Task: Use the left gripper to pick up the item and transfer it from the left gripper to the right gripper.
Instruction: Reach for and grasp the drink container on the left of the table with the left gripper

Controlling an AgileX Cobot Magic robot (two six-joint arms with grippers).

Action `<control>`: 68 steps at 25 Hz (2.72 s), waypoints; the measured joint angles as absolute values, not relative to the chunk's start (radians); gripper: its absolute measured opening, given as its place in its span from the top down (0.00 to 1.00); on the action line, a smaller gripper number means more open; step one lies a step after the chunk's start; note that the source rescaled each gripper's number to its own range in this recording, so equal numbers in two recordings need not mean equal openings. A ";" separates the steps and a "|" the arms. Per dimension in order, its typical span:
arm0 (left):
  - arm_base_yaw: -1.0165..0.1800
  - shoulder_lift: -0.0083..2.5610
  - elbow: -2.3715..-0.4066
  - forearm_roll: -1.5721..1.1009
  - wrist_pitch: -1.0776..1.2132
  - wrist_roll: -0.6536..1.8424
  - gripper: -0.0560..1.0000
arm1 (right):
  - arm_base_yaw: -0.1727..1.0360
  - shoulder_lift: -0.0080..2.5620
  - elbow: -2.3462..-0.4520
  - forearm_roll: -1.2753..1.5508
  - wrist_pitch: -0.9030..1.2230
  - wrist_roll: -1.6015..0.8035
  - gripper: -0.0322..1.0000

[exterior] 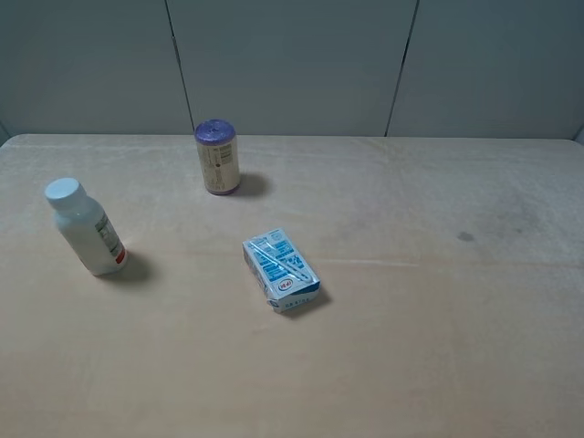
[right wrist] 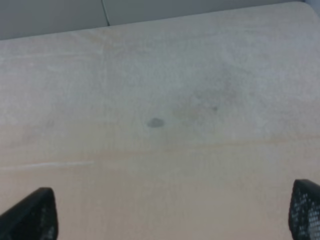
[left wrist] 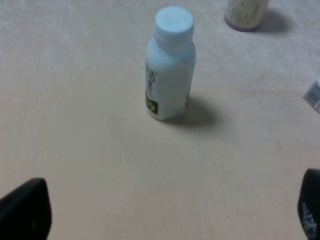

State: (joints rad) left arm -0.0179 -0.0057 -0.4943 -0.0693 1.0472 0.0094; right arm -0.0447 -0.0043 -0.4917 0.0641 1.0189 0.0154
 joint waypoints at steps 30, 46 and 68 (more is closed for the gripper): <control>-0.018 0.133 -0.601 -0.066 1.071 -0.005 0.00 | -0.045 -0.004 -0.492 0.065 1.020 0.015 0.00; -0.018 0.800 -0.973 -0.020 1.124 -0.173 0.00 | -0.045 -0.004 -0.492 0.065 1.020 0.015 0.00; -0.110 1.376 -1.072 0.037 1.077 -0.439 0.00 | -0.045 -0.004 -0.492 0.065 1.019 0.015 0.00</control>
State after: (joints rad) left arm -0.1102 1.3757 -1.0718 0.0372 1.0772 -0.4394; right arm -0.0455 -0.0043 -0.4917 0.0649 1.0190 0.0154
